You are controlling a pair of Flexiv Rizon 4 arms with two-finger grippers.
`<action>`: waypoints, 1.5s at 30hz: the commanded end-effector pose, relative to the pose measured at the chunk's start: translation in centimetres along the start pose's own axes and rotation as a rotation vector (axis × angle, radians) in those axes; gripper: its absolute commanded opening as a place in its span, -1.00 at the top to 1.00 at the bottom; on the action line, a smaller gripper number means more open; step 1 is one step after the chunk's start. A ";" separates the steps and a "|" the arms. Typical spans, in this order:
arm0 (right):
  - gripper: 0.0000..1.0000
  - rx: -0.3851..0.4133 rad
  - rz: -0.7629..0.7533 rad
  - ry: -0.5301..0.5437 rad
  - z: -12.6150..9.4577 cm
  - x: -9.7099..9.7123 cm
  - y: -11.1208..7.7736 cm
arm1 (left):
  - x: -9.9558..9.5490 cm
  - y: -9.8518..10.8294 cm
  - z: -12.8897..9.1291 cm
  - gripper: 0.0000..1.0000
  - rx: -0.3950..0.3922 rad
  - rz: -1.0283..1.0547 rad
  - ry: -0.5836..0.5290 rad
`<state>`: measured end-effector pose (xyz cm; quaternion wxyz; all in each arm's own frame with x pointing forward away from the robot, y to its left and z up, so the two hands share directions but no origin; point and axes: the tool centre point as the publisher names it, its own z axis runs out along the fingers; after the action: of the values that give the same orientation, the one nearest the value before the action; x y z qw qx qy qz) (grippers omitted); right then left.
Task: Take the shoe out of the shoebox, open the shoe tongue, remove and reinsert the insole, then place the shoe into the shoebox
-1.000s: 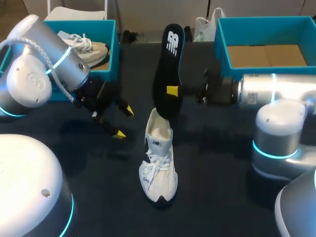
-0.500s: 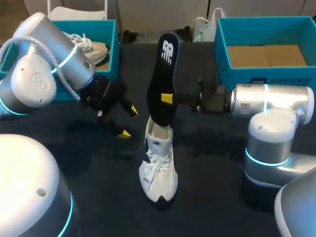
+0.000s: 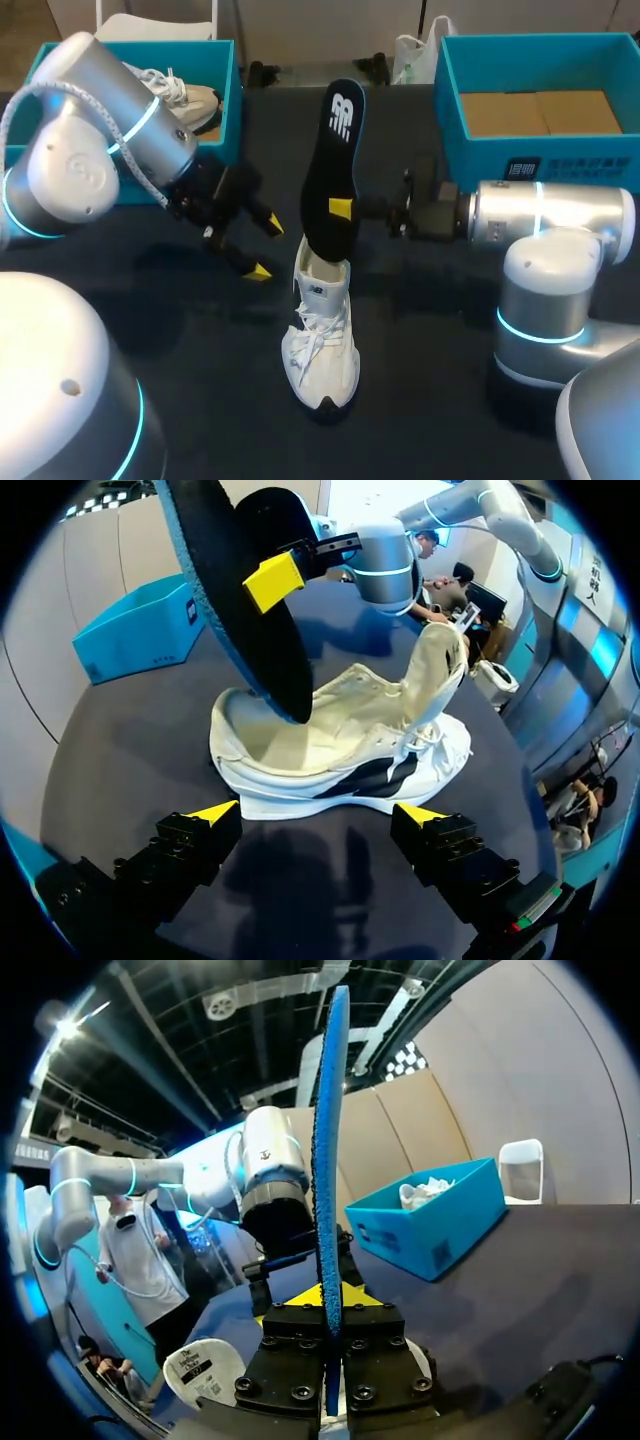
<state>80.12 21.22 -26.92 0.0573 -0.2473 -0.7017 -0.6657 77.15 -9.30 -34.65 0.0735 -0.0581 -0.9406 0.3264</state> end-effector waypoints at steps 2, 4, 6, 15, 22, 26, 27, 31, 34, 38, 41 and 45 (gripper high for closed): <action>1.00 0.001 -0.003 0.010 0.5 -0.2 -0.1 | 0.2 -0.1 0.1 -1.00 -0.003 -0.001 -0.009; 1.00 0.003 -0.006 0.019 0.7 -0.4 -0.2 | 0.2 -0.1 0.1 -1.00 -0.003 -0.001 -0.009; 1.00 0.005 -0.005 0.024 0.8 -0.5 -0.2 | 0.2 -0.1 0.1 -1.00 -0.003 -0.001 -0.009; 1.00 0.014 0.001 0.062 1.3 -1.1 -0.7 | 0.2 -0.1 0.1 -1.00 -0.003 -0.001 -0.009; 1.00 0.035 0.010 0.106 1.5 -1.5 -1.3 | 0.2 -0.1 0.1 -1.00 -0.003 -0.001 -0.009; 1.00 0.040 0.021 0.118 1.5 -1.6 -1.8 | 0.2 -0.1 0.1 -1.00 -0.003 -0.001 -0.009; 1.00 0.040 0.022 0.122 1.5 -1.6 -1.9 | 0.2 -0.1 0.1 -1.00 -0.003 -0.001 -0.009; 1.00 0.036 0.032 0.130 1.7 -1.5 -2.5 | 0.2 -0.1 0.1 -1.00 -0.003 -0.001 -0.009; 1.00 0.031 0.040 0.128 1.7 -1.4 -2.7 | 0.2 -0.1 0.1 -1.00 -0.003 -0.001 -0.009; 1.00 0.032 0.042 0.128 2.0 -1.0 -2.5 | 0.2 -0.1 0.1 -1.00 -0.003 -0.001 -0.009; 1.00 0.020 0.041 0.122 2.1 -0.8 -2.3 | 0.2 -0.1 0.1 -1.00 -0.003 -0.001 -0.009; 1.00 0.013 0.036 0.118 2.5 -0.9 -2.3 | 0.2 -0.1 0.1 -1.00 -0.003 -0.001 -0.009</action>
<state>80.53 22.80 -29.49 0.1145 -0.2182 -0.6978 -0.6726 76.94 -9.39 -34.68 0.0694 -0.0560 -0.9410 0.3264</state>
